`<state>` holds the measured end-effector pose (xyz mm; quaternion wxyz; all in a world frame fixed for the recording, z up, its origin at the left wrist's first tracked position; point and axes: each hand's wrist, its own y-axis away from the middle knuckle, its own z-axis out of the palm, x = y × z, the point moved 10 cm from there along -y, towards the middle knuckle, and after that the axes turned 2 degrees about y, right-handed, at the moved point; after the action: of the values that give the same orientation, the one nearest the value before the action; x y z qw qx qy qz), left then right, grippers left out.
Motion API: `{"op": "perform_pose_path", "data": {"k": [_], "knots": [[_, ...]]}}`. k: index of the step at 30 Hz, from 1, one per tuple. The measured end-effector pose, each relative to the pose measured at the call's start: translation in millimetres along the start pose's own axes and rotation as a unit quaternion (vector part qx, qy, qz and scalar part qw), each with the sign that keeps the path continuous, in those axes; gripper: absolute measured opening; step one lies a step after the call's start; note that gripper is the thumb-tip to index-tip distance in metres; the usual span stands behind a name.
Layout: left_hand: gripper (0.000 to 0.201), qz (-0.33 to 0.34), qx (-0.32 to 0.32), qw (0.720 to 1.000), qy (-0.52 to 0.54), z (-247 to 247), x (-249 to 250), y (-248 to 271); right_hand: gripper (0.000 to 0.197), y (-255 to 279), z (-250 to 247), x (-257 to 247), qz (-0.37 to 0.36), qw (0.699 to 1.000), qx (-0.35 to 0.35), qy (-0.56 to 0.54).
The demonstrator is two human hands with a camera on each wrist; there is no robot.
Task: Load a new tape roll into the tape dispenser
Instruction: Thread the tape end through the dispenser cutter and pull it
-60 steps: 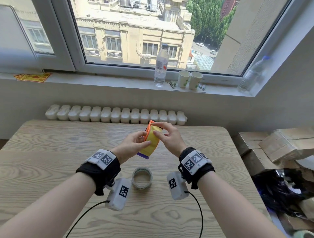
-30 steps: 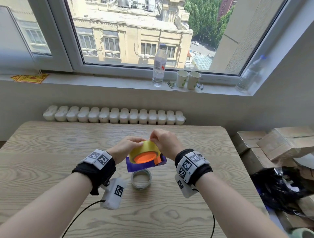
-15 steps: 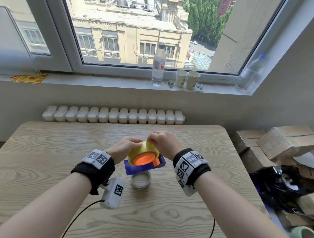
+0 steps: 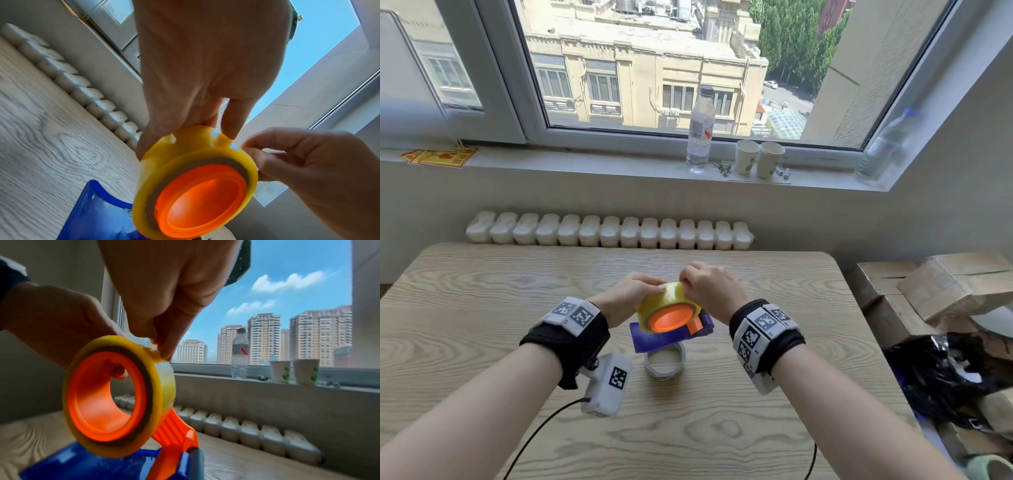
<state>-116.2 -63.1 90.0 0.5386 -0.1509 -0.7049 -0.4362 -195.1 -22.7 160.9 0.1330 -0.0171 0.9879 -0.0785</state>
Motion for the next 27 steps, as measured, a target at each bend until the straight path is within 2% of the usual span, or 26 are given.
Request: {"op": "perform_pose_path", "data": {"k": [2,7,9,12,15,19,25,27], "knots": [[0.03,-0.005,0.009,1.0,0.001,-3.2,-0.7,0.0,0.016,0.2,-3.4,10.2,0.037,0.997,-0.01,-0.066],[0.031,-0.018,0.033,0.999,0.002,-9.1,-3.0,-1.4,0.015,2.1,0.6,19.6,0.092,0.981,-0.033,-0.168],[0.028,-0.017,0.038,0.999,-0.015,-9.8,-4.1,-2.8,0.015,1.9,3.8,19.9,0.099,0.978,-0.047,-0.176],[0.012,-0.01,0.063,0.997,-0.04,-12.0,-4.3,-3.8,0.013,0.6,8.1,17.7,0.092,0.979,-0.069,-0.17],[0.018,-0.006,0.09,0.993,-0.073,-11.6,-3.6,-4.8,0.013,-0.2,12.5,17.6,0.089,0.98,-0.085,-0.159],[0.023,-0.033,0.122,0.985,-0.116,-15.4,-6.8,-5.8,0.013,1.5,14.5,18.0,0.095,0.975,-0.088,-0.178],[0.029,-0.037,0.131,0.984,-0.116,-16.2,-8.5,-8.4,0.012,4.3,17.1,26.8,0.123,0.962,-0.069,-0.233],[0.029,-0.039,0.144,0.982,-0.112,-17.5,-8.8,-8.7,0.017,5.9,18.6,29.8,0.138,0.955,-0.058,-0.258]]}}
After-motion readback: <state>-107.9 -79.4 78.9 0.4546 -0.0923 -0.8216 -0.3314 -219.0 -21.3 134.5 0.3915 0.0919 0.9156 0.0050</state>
